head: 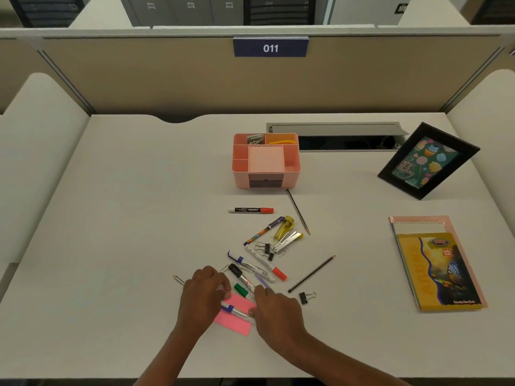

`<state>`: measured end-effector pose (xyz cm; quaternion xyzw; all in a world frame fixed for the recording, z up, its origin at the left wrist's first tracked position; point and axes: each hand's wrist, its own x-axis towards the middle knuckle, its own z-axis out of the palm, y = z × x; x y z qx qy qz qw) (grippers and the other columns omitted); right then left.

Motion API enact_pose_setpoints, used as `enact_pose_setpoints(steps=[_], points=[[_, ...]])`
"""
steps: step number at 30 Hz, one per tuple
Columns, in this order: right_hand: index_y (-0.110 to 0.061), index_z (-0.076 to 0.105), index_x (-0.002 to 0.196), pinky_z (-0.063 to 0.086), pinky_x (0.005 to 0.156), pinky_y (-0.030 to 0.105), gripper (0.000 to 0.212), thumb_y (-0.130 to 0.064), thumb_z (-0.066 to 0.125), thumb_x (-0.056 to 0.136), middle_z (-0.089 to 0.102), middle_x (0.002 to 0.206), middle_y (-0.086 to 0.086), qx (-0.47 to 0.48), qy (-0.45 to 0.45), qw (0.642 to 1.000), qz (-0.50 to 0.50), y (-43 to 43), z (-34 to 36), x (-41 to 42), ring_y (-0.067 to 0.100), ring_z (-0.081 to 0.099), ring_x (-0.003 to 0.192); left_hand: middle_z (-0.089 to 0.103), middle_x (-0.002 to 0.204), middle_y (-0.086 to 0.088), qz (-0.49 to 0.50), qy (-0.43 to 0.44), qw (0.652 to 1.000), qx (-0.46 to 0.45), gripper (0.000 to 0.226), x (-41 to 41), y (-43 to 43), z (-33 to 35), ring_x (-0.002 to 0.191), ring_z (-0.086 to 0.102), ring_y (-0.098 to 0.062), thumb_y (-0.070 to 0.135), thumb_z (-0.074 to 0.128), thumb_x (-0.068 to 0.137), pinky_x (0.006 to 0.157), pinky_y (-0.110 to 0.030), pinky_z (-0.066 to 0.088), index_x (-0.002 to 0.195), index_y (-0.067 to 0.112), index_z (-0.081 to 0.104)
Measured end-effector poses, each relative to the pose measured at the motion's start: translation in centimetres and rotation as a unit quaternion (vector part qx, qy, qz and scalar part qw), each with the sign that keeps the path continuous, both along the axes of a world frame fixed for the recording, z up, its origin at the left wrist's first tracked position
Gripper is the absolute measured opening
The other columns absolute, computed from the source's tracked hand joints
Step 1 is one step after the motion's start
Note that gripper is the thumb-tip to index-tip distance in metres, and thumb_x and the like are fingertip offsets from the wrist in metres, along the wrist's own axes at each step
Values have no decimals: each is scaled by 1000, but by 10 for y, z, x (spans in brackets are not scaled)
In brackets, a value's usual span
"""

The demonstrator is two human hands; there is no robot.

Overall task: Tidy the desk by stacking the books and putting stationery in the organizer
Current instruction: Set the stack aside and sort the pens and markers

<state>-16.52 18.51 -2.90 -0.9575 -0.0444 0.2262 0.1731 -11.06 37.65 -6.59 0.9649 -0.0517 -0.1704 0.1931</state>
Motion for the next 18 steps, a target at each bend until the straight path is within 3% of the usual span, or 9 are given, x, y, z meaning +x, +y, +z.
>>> enact_pose_setpoints(steps=[7,12,15,18], points=[[-19,52,136,43,69,32,36,-41,47,108,69,121,1,-20,-52,998,-3,-7,-1,7,24,71,98,61,98,17,-21,-30,999,-21,37,9,1,4,89,56,-8,4,72,86,72,-29,53,85,39,60],[-28,50,135,55,76,32,32,-44,44,108,69,121,-6,9,-103,993,-54,-12,2,16,16,71,100,59,95,15,39,-54,992,-105,30,16,-5,17,84,61,-8,4,68,92,65,-33,54,86,33,61],[-30,49,133,53,67,27,34,-49,49,104,70,111,-11,44,-153,985,-70,-11,4,10,12,72,90,60,88,13,75,-81,985,-135,30,22,-4,22,81,60,-7,4,63,96,67,-36,54,88,32,57],[-29,55,116,42,51,28,29,-52,51,98,68,97,-10,41,-165,985,36,-8,-2,-5,12,69,75,61,83,12,96,-110,972,-181,36,27,-1,30,81,60,-9,-7,60,92,69,-40,53,89,28,57]])
